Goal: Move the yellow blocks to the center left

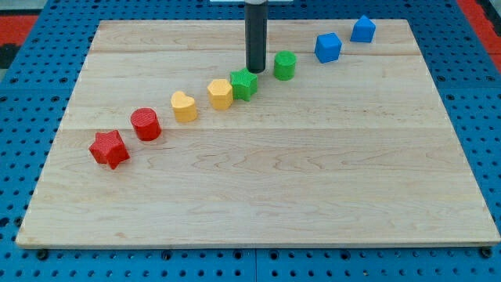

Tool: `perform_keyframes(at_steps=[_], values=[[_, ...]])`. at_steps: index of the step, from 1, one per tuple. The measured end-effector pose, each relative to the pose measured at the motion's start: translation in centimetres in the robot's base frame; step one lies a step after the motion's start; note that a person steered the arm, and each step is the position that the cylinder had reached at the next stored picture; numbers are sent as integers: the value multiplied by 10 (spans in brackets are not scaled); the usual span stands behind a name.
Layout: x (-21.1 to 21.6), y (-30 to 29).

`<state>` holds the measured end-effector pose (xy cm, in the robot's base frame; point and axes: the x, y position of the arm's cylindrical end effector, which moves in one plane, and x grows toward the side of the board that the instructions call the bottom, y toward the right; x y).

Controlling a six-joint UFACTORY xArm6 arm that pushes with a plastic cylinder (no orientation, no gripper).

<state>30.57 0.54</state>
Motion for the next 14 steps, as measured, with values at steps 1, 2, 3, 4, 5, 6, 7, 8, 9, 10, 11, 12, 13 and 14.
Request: perform_keyframes(at_steps=[1, 2, 3, 4, 5, 6, 7, 8, 9, 10, 11, 12, 13, 14], values=[[-16, 0], [-16, 9], [-14, 11], [-10, 11], [-10, -12], [-10, -61], [-2, -76], [15, -76], [27, -76], [27, -75], [30, -68], [40, -68], [45, -67], [46, -71]])
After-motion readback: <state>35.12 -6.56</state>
